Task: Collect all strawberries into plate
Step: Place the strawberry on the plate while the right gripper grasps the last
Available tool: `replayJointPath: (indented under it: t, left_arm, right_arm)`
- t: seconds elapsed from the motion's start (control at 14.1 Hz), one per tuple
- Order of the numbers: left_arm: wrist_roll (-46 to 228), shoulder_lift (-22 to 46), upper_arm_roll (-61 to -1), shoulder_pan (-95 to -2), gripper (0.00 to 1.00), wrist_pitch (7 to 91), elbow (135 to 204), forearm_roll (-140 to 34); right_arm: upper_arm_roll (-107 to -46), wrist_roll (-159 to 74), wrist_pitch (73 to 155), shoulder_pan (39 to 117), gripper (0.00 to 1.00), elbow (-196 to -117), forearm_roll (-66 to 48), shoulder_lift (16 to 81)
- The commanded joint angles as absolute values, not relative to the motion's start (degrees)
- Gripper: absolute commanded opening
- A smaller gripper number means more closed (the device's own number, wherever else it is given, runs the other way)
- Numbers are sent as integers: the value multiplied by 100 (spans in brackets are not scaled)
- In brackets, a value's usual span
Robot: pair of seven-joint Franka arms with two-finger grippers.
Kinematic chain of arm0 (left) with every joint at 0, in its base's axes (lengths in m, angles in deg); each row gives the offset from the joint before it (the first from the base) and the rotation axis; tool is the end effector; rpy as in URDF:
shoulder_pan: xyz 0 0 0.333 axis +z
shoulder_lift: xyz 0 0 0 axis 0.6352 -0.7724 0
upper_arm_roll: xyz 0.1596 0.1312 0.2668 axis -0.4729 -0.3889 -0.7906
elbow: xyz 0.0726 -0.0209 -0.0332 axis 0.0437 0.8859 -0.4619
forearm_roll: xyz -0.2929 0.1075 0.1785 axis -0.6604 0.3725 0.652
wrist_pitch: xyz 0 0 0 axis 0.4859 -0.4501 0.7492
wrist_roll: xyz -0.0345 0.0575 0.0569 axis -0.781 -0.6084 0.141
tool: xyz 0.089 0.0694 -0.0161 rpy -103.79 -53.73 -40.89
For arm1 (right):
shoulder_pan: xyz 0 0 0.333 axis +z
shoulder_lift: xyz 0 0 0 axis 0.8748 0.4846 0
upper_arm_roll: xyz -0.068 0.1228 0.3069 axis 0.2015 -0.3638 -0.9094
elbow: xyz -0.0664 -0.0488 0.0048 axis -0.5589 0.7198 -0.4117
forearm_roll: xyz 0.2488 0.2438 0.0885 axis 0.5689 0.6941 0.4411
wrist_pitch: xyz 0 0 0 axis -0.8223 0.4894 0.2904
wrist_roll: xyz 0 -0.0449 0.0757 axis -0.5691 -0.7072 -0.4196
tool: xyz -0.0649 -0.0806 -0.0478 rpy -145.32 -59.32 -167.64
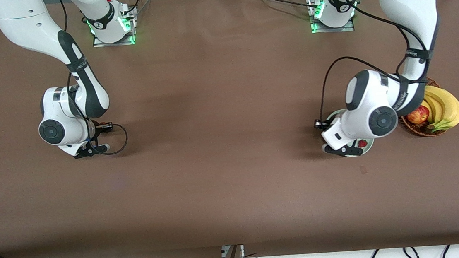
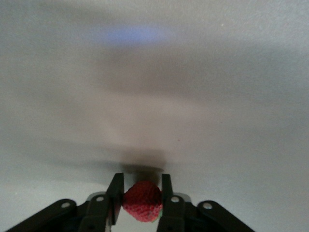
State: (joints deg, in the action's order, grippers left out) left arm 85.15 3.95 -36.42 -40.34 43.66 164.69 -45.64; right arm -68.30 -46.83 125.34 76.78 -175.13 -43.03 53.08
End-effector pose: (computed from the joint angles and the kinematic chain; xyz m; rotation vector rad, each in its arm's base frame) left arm 0.6163 -0.1328 0.2846 2.9729 -0.2846 -0.4685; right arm 0.5426 0.0240 0.2154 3.0320 0.2616 -0.5043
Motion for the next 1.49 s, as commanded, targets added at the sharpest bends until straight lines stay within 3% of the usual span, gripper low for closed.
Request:
replayJointPath:
  t: [0.0, 0.21, 0.28, 0.43, 0.85, 1.06, 1.42]
  left_arm:
    - [7704, 120, -3570, -3742, 29, 4410, 16420, -4471]
    - [6938, -56, -3570, -3426, 31, 4490, 16438, -4471]
    - [6849, -74, -3569, -3381, 37, 4490, 16438, -4479]
    - [6813, -65, -3569, -3372, 100, 4499, 16411, -4488]
    - [6900, 249, -3534, -3406, 100, 4428, 16367, -4480]
    - [6927, 453, -3508, -3433, 100, 3999, 16053, -4506]
    - [8382, 453, -2973, -3521, 100, 3892, 15954, -4567]
  right_arm:
    - [-6788, -4786, 12609, 7728, 21, -17692, -4259, 5094]
    - [-6902, -4664, 12538, 7806, 19, -17140, -4224, 5173]
    - [-7033, -4428, 12538, 7868, 19, -16894, -4224, 5243]
    - [-7392, -3656, 12538, 7903, 19, -16175, -4224, 5663]
    - [-9044, -318, 12617, 8043, 19, -14179, -4259, 6990]
    - [-9100, 958, 12966, 8815, 19, -13456, -4259, 7439]
    - [-9100, 1997, 14593, 9739, 20, -13315, -4259, 7853]
